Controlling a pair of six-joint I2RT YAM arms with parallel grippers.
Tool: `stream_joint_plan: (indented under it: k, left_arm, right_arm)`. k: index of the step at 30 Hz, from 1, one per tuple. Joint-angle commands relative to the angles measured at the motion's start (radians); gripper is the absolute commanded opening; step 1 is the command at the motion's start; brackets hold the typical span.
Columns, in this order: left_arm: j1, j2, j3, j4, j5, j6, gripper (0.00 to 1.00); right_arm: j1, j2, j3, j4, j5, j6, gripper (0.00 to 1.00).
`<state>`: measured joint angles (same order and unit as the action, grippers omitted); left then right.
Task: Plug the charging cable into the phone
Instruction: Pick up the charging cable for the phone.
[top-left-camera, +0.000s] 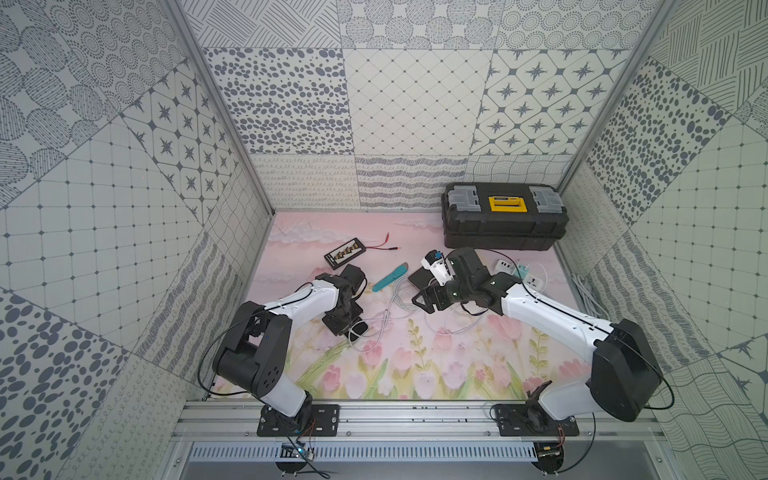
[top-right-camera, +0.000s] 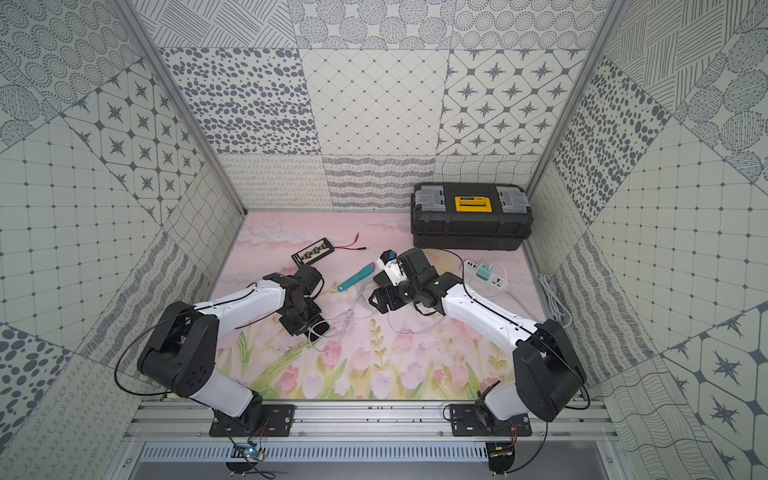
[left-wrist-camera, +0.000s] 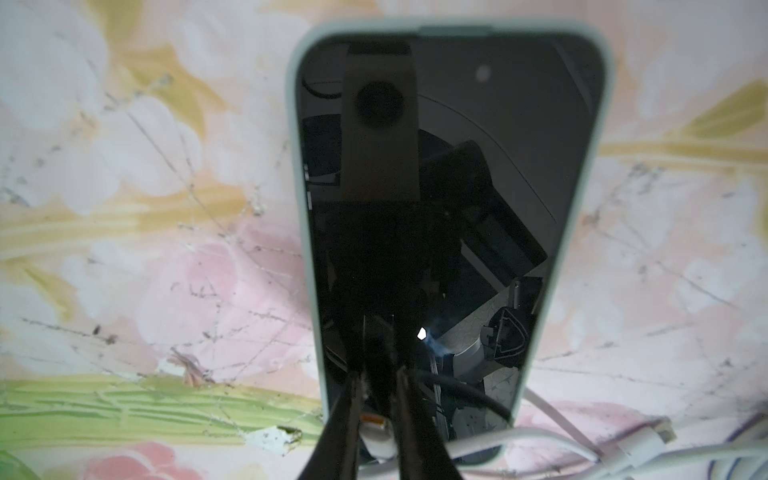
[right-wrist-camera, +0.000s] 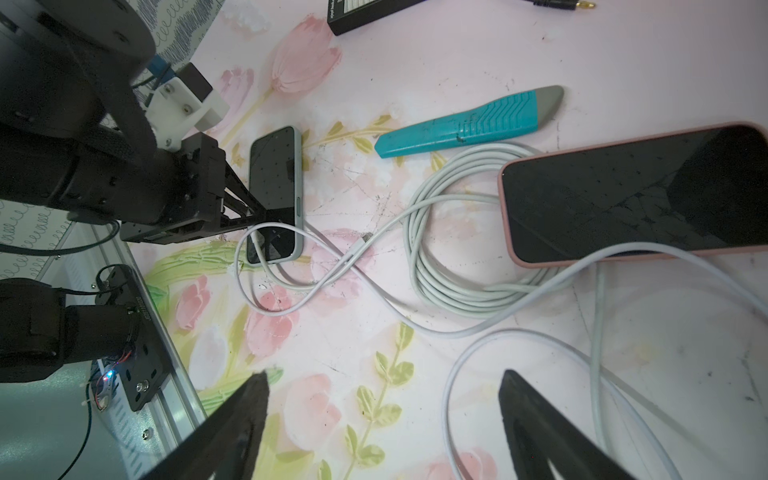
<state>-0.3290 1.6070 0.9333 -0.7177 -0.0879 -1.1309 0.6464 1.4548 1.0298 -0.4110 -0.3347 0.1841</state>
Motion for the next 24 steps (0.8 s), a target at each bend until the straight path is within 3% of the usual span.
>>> stream_joint_plan:
  k: [1, 8, 14, 18, 24]
  left_arm:
    - [-0.005, -0.007, 0.001, -0.018, -0.042, -0.007, 0.14]
    - [-0.005, -0.044, 0.002, -0.026, -0.047, 0.012, 0.01]
    - [-0.008, -0.193, 0.03, -0.017, -0.08, 0.084, 0.0]
    - [-0.018, -0.352, 0.076, 0.016, -0.112, 0.201, 0.0]
    - [-0.049, -0.501, 0.232, 0.053, -0.059, 0.39, 0.0]
  right_arm:
    - [-0.003, -0.004, -0.01, 0.02, -0.016, 0.0, 0.89]
    - [-0.002, -0.007, -0.01, 0.021, -0.02, 0.0, 0.9]
    - [-0.002, -0.015, 0.0, 0.023, -0.049, -0.002, 0.89]
    - [-0.001, -0.039, 0.011, 0.041, -0.085, -0.004, 0.89]
    - [0.001, -0.137, -0.015, 0.153, -0.172, -0.002, 0.89]
